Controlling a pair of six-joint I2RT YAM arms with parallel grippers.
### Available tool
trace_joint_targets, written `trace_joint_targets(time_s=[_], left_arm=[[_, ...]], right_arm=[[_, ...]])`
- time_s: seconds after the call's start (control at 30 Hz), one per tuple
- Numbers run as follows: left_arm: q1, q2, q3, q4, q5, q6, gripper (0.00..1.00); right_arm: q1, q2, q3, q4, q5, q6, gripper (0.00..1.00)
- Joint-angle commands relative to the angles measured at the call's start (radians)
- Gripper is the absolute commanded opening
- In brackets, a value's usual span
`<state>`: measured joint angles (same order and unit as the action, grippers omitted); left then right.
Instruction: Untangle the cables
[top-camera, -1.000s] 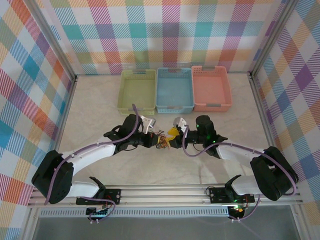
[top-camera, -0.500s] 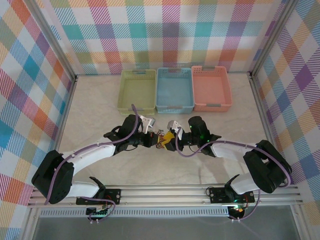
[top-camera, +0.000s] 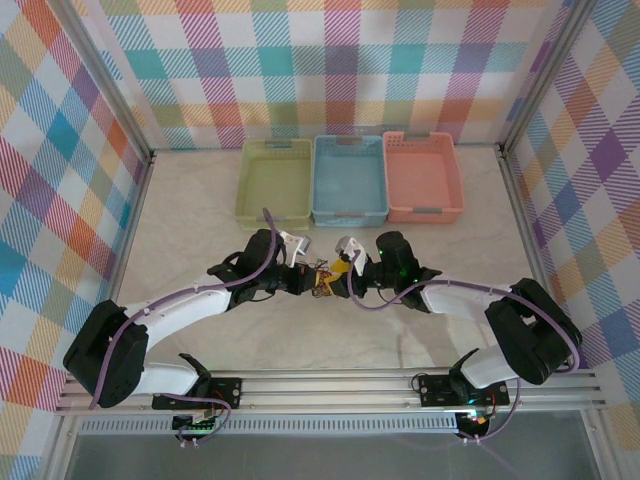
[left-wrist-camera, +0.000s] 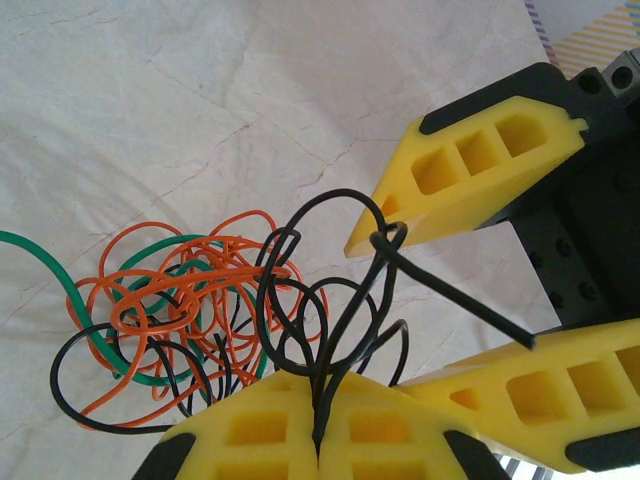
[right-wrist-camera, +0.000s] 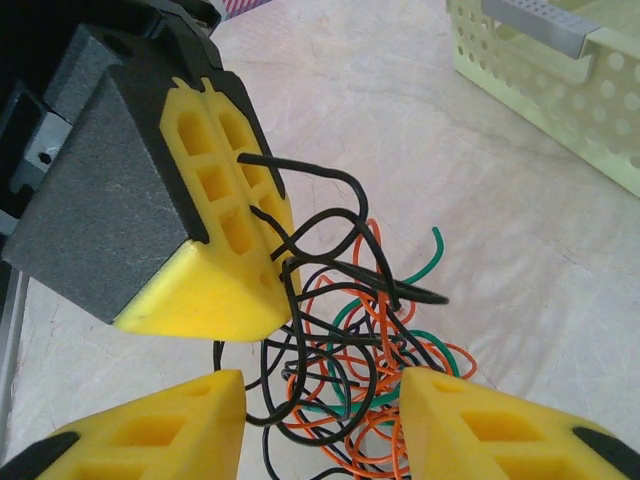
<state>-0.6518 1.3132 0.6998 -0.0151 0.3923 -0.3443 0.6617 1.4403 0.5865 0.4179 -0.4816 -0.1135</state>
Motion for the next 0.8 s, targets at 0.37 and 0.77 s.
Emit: trace_joint_targets(time_s=[0.37,0.77], left_arm=[[0.003,0.003,-0.005,0.027,0.011,-0.004,0.0],[0.003,-0.078,-0.024,-0.026,-0.076,-0.023,0.58]], right_arm=[[0.016,0.041,0.061,-0.017,0.017,-0.003,0.04],[0.016,-0.086,-0.062,0.119,0.145,-0.027,0.0]])
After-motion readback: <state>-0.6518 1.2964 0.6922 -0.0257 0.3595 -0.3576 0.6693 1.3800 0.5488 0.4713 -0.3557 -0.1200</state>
